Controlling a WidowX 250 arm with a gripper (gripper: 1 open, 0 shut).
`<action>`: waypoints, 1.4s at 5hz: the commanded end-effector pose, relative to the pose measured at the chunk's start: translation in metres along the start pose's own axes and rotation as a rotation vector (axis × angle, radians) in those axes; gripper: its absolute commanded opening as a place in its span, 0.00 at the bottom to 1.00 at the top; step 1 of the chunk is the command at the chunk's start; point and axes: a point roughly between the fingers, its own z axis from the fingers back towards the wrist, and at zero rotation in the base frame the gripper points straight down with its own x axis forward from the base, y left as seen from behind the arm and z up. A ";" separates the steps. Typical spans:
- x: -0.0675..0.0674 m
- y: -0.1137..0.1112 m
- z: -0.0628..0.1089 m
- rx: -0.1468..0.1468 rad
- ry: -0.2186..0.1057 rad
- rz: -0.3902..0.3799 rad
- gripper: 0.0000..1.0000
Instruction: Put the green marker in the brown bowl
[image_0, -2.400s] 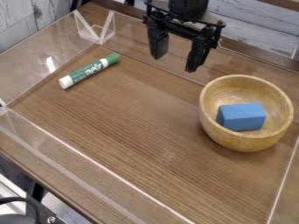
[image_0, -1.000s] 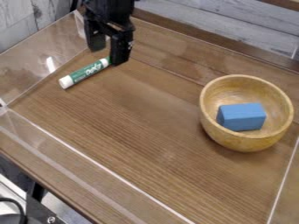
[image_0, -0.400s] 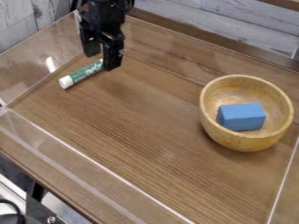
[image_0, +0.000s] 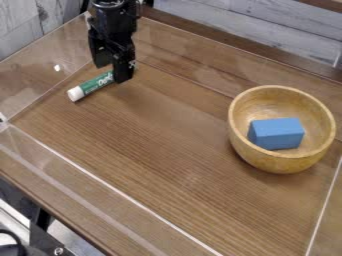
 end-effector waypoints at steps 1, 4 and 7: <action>0.008 0.019 0.013 0.045 -0.062 -0.005 1.00; 0.011 0.033 -0.005 0.024 -0.080 -0.019 1.00; 0.015 0.038 -0.011 -0.005 -0.111 -0.020 1.00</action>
